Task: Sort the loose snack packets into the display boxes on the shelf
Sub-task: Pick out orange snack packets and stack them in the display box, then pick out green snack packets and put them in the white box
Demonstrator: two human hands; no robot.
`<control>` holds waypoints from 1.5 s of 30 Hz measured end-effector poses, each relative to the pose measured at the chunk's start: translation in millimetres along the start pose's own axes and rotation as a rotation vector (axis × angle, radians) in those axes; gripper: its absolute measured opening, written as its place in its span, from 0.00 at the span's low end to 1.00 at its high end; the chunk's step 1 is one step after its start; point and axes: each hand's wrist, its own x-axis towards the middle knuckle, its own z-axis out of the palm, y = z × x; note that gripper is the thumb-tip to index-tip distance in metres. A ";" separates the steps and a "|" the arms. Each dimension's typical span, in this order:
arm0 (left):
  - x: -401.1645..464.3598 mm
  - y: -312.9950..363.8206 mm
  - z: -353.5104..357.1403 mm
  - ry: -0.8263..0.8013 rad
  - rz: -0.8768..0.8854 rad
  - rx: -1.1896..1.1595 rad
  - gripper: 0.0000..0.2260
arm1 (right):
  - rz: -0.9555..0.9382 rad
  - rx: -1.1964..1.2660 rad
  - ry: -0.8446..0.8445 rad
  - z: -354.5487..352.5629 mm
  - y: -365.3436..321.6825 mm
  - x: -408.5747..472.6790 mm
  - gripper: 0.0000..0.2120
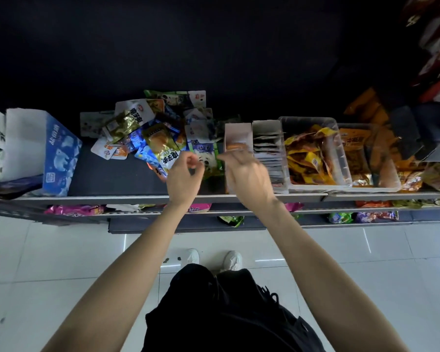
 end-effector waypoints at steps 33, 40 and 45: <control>-26.5 -27.4 -119.2 -0.490 -0.235 -0.287 0.05 | 1.006 1.186 -0.172 29.0 -64.9 -3.6 0.20; -53.9 -11.8 -149.1 -0.313 -0.119 -0.233 0.09 | 0.704 1.058 -0.248 -1.3 -84.2 1.4 0.10; -68.3 -26.5 -174.5 -0.272 -0.102 -0.271 0.23 | 0.594 1.029 -0.244 5.7 -112.7 23.6 0.12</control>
